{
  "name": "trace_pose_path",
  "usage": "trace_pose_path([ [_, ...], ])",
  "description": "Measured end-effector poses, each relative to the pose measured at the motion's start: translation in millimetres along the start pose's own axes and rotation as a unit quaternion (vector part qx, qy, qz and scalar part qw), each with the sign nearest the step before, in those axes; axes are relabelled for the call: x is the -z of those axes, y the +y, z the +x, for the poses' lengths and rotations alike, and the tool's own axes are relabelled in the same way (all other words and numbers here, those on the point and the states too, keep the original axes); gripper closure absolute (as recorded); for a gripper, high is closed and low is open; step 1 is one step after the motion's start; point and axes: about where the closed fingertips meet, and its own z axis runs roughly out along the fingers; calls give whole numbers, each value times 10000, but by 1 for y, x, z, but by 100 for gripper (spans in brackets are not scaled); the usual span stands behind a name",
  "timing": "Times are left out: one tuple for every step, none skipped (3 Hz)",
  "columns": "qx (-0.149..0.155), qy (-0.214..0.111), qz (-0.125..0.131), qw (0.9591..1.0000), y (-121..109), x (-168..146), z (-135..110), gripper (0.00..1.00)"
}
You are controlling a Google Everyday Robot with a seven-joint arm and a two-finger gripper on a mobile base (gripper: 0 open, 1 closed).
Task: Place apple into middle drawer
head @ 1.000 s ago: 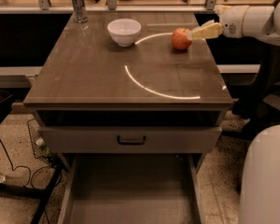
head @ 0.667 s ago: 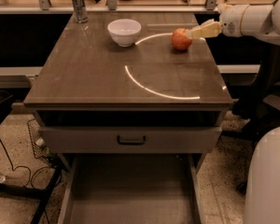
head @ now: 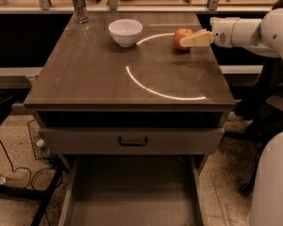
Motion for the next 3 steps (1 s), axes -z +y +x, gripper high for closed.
trace_pose_path([
  [-217,-124,-248,9994,9,-11,8,0],
  [-295,-177,-567,9978,21,-23,8,0],
  [-326,-127,-688,9970,26,-29,11,0],
])
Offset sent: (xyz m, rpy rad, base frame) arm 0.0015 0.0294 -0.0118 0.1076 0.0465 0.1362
